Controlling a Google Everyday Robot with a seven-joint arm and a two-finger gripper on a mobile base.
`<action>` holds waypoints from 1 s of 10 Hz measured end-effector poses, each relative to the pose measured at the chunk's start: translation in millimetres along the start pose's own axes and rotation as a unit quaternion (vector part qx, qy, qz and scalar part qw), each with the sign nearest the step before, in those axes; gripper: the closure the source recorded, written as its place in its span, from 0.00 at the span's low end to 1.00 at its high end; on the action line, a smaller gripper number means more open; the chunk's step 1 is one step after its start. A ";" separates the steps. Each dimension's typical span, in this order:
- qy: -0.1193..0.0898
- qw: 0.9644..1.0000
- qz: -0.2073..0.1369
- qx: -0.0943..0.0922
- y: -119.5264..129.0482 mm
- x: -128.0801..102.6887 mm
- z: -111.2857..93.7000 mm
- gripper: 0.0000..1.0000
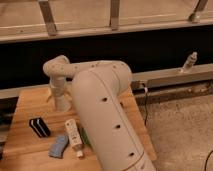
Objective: Place the ceramic cup over the eraser
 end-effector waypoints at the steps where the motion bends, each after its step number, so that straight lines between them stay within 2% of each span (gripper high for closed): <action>1: 0.001 1.000 0.001 0.002 -1.7 1.7 1.2 0.25; 2: 0.001 1.000 0.001 0.005 -2.3 2.5 1.6 0.32; 7: -0.004 1.000 -0.010 0.016 3.8 0.9 -4.5 0.84; 9: -0.009 1.000 -0.015 0.018 6.7 -1.0 -8.5 0.99; 10: -0.013 1.000 -0.017 0.019 8.2 -2.2 -11.3 1.00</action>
